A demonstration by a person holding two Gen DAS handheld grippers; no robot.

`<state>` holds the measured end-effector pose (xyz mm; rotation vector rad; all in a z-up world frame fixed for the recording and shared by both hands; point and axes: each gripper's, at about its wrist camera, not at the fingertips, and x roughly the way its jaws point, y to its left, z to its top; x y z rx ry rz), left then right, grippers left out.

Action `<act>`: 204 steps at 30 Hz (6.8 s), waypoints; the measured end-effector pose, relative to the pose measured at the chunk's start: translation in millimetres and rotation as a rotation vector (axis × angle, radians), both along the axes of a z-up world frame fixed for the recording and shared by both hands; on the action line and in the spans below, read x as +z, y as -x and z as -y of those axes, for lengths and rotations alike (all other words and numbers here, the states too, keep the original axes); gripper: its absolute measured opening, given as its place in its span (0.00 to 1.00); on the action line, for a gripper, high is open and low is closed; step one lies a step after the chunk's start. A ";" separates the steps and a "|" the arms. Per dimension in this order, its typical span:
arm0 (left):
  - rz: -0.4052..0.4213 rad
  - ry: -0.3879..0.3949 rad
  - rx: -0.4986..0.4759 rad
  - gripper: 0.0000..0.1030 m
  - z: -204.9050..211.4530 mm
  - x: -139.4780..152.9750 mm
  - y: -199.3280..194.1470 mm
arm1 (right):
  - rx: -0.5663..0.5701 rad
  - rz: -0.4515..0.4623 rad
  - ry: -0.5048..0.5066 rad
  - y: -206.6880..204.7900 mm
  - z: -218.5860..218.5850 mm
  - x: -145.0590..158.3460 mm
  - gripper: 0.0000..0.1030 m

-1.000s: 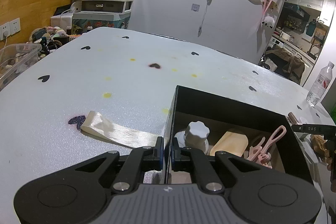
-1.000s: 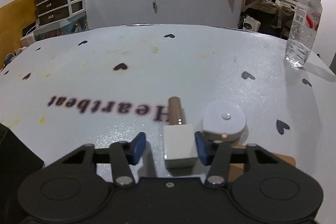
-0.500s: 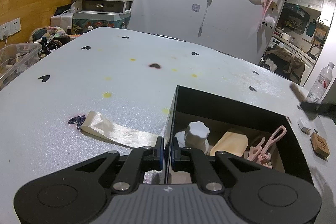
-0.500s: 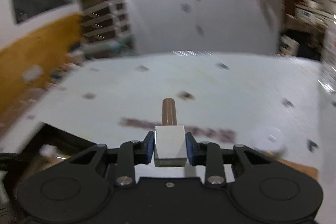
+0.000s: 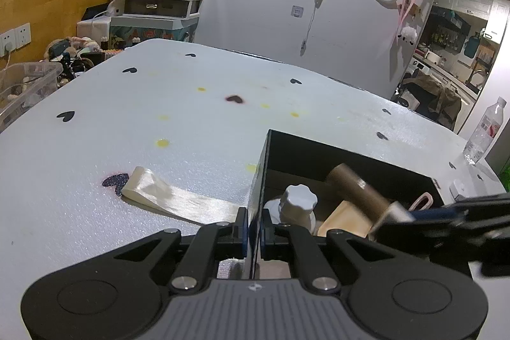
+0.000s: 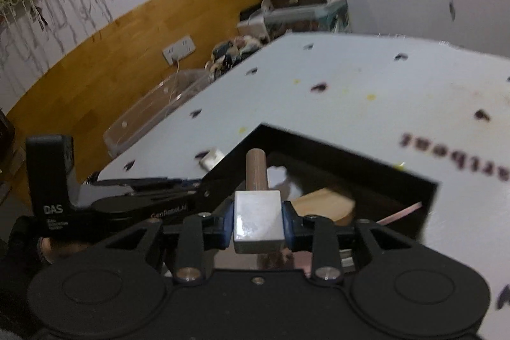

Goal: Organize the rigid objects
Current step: 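Carry the white cube into the black box and release it, then move the right gripper to the white round tape measure and grasp it, then carry the tape measure into the black box and release it, then move the right gripper to the carved wooden tile and grasp it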

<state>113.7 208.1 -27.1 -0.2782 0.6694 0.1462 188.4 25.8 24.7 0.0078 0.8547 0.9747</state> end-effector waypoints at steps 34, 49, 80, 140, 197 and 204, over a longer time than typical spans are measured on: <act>-0.005 0.009 0.003 0.07 -1.1 3.6 -0.8 | 0.065 -0.019 0.102 21.5 -13.5 -8.7 0.80; -0.006 0.008 0.003 0.07 -1.1 3.5 -1.1 | -0.180 0.150 0.051 -10.1 53.8 22.9 1.00; -0.009 0.005 0.003 0.07 -2.1 3.5 -1.1 | -0.790 0.151 0.222 -124.4 213.2 -73.5 0.67; -0.012 0.040 0.003 0.08 -1.9 2.9 -4.5 | 0.246 0.149 0.155 15.6 -50.2 -26.1 0.53; -0.015 0.053 0.014 0.09 -4.6 2.7 -4.6 | -0.061 0.282 0.084 10.7 52.2 15.4 1.00; -0.019 0.041 0.017 0.09 -0.4 4.3 -4.7 | -0.324 0.259 0.164 -8.0 110.2 -0.6 1.00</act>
